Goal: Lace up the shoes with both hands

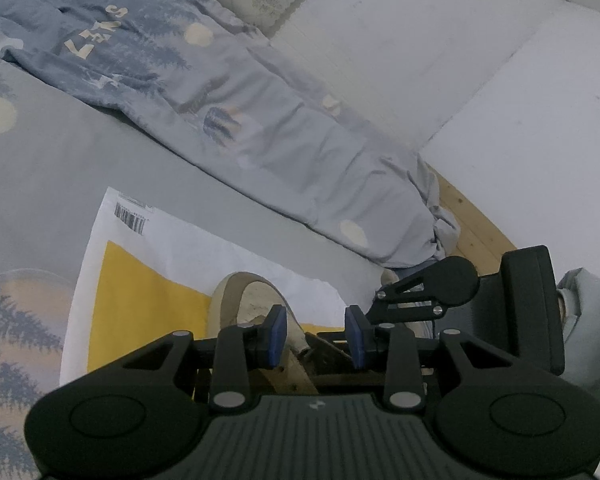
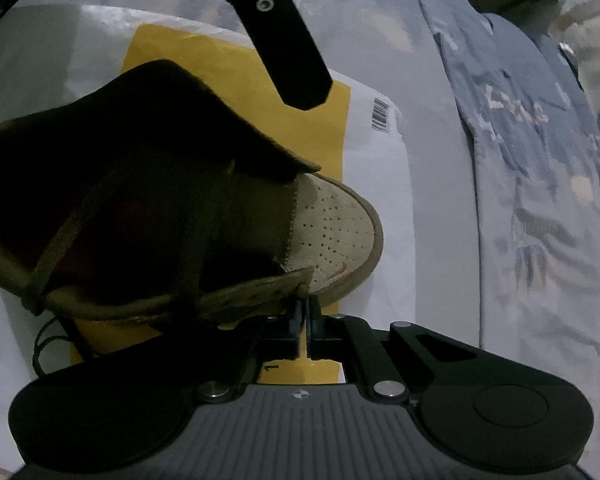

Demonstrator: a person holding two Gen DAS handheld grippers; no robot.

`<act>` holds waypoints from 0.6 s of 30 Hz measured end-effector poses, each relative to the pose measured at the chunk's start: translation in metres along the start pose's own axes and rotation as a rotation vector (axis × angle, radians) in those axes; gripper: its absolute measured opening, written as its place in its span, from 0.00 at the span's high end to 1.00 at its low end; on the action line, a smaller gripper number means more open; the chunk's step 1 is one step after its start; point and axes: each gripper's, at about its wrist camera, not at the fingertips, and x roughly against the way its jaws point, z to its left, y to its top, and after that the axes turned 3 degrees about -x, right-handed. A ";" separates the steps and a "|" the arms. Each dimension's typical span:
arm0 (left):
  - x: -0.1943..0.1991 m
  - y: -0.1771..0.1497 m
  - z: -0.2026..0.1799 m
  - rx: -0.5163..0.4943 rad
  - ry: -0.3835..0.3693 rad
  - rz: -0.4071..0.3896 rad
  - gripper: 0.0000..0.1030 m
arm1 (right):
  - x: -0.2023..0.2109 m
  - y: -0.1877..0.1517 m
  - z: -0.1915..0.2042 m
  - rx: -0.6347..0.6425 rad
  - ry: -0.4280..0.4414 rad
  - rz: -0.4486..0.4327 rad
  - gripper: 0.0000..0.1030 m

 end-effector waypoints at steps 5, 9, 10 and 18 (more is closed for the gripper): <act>0.000 -0.001 0.000 0.001 -0.002 -0.002 0.71 | 0.016 -0.005 -0.008 -0.072 -0.026 -0.022 0.63; 0.001 0.001 0.000 0.005 -0.002 -0.014 0.71 | 0.033 -0.008 -0.014 -0.137 -0.053 -0.046 0.62; 0.001 0.001 0.000 0.005 -0.002 -0.016 0.71 | 0.038 -0.008 -0.015 -0.160 -0.066 -0.052 0.62; 0.006 0.005 0.002 0.027 0.022 -0.038 0.70 | 0.069 0.009 -0.024 -0.203 -0.086 -0.115 0.67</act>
